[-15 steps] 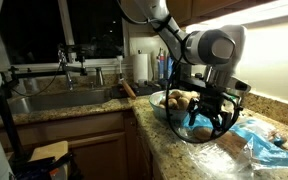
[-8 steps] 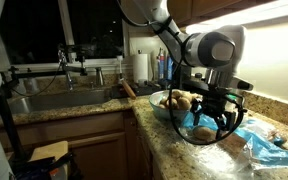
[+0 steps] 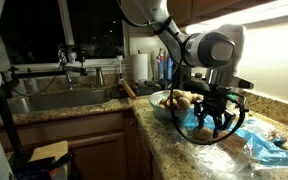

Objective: Move potato from the plastic bag into the clear bowl

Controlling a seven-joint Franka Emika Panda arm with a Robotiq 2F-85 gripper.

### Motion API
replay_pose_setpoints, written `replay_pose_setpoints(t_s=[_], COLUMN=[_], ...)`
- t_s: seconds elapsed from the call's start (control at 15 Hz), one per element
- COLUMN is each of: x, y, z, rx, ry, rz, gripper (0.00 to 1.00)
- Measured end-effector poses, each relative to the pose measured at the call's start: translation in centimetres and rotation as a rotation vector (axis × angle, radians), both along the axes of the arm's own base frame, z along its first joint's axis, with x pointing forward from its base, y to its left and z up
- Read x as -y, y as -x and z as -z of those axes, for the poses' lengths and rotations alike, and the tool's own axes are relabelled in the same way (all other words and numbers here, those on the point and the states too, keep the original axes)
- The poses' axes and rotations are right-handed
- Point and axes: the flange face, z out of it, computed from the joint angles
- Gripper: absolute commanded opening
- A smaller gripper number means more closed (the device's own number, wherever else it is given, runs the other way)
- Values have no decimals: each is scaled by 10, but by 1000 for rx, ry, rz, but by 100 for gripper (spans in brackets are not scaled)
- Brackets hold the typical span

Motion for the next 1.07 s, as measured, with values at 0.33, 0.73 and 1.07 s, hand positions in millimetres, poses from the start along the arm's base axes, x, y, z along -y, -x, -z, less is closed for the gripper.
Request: replay_pose_setpoints(t_s=[0.33,0.73,1.07], x=[0,-3,-6], y=[0,-2,-4], z=[0,-2,-3], rx=[2,13,27], ry=[0,-28,-34], rz=[-3,-31,-61], gripper=[7,7,7])
